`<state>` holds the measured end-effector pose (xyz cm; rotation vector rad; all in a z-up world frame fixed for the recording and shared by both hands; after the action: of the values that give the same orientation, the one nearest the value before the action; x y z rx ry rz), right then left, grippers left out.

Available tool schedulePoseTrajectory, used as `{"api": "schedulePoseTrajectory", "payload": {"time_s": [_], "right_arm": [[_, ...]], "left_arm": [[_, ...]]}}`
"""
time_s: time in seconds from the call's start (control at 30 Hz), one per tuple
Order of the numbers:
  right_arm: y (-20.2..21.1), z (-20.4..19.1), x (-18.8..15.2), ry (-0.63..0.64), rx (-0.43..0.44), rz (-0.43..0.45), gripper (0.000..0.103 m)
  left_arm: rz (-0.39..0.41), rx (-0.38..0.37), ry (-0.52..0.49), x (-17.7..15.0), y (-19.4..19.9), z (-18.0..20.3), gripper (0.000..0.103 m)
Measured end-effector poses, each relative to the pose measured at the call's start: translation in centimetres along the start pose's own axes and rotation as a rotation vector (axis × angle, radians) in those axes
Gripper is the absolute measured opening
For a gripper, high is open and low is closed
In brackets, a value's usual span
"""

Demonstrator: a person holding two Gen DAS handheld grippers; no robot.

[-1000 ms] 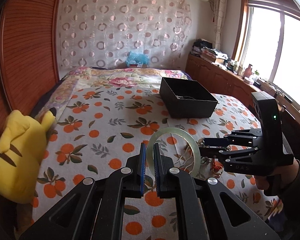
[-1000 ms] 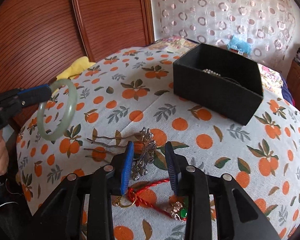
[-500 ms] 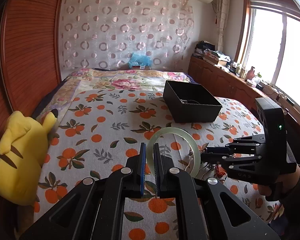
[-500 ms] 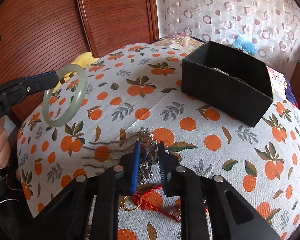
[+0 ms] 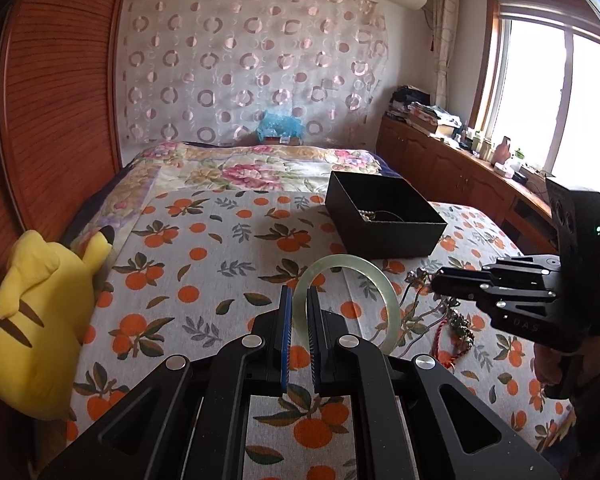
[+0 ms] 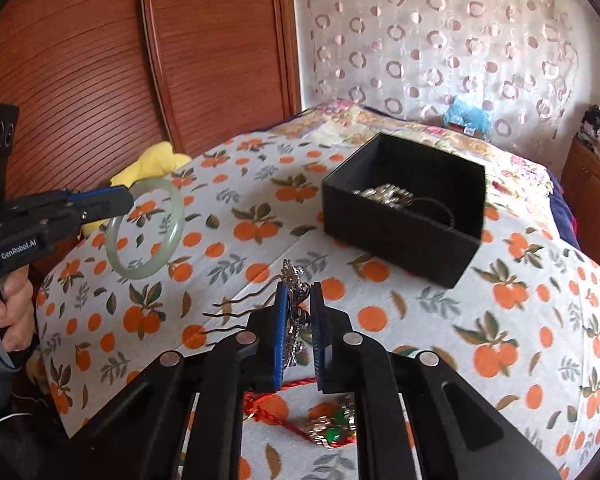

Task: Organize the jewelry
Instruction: 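Grasp the silver hairpins with the right gripper while the left gripper grasps the jade bangle, then carry the hairpins and jade bangle to the black box and release both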

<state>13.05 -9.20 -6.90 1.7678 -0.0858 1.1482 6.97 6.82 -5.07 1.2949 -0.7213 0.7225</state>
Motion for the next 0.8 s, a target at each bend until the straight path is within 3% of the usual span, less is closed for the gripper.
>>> {"api": "schedulePoseTrajectory", "payload": {"time_s": [0.53,0.8], "right_arm": [[2.6,3.7,4.6,0.013,-0.059,0.102,0.01],[2.0,7.9,7.9,-0.057,-0.123,0.158,0.01]], "left_arm": [[0.035,-0.013,-0.029,2.7,-1.9,2.1,0.006],[0.064,-0.021,-0.045,5.5,-2.8,3.3,0.006]]}}
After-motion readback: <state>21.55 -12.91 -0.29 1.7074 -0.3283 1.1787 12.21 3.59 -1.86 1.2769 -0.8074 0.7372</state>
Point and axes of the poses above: each gripper's, at about its wrist camera, not at the fingertips, and y roughly against the way its jaws point, z to its right, x to its top, the point moved 3 cm from there along -y, roughly the way its jaws point, and after that the axes turned 1 degree about y, right-handed, at the moved point
